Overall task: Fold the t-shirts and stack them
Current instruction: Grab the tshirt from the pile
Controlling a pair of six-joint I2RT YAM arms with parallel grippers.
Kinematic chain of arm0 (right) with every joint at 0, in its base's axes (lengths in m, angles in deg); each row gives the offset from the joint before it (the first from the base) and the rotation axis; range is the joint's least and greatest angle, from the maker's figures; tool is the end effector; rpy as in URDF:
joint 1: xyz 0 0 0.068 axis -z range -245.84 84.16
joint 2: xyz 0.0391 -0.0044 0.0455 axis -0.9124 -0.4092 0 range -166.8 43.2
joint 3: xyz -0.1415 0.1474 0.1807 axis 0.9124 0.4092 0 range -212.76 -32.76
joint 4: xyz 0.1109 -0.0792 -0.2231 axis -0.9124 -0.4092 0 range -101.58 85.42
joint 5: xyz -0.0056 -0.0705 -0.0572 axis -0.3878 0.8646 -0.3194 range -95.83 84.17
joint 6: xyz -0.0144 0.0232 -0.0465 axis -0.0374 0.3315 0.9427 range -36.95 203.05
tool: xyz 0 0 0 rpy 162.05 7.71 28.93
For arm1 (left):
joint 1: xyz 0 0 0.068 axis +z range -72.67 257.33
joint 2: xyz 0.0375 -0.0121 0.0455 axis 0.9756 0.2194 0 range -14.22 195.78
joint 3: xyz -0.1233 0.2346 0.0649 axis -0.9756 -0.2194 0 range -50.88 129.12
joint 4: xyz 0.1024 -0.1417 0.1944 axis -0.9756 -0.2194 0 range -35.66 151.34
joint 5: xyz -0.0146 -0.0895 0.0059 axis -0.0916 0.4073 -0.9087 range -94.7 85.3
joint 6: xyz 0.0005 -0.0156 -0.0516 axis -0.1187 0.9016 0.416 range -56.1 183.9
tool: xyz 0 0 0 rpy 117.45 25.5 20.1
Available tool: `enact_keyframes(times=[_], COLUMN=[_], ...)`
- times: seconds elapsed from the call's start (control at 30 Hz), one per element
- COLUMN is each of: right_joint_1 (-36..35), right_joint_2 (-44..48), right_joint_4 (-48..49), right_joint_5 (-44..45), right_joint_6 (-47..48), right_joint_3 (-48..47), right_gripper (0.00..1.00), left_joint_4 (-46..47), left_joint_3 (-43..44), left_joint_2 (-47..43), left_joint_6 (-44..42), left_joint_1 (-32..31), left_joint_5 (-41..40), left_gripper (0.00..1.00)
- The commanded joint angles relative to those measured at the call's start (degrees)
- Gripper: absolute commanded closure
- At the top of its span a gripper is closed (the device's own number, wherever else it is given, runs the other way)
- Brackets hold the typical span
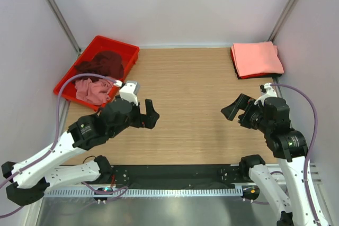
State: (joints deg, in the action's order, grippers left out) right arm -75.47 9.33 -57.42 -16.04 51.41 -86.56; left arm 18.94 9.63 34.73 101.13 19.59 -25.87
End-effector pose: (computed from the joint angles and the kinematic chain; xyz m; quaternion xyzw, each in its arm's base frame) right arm 0.0998 0.0232 0.3413 0.1253 0.8670 0.2409 0.4179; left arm 0.0999 -0.1341 0.3656 0.0630 0.8573 -0.2498 0.4457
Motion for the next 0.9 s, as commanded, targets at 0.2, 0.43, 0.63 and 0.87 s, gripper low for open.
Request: enact_keyframes(times=[0.2,0.43,0.63,0.87], right_joint_1=[0.0,0.0,0.1,0.0], right_joint_2=[1.3,7.0,10.0,8.1], right_joint_4=[0.9,6.7,12.4,13.6], right_joint_5=[-1.6,-10.9,-15.4,-18.3], right_joint_6=[-0.2,-2.2,-8.5,-7.7], right_joint_3=[-1.7,2.8,5.9,5.2], right_gripper=[0.0,0.0,0.0,0.0], left_joint_4=[0.2,4.8,9.8,10.4], left_joint_3=[10.6,21.7,25.4,33.7], left_joint_2=[10.4,24.3,38.6,55.3], left_joint_6=[-4.9,-5.4,-4.2,-8.3], left_joint_1=[6.0,39.0,52.4,55.4], left_joint_5=[-20.5,-3.9,2.9,4.7], left_gripper=[0.0,0.11,0.18,0.2])
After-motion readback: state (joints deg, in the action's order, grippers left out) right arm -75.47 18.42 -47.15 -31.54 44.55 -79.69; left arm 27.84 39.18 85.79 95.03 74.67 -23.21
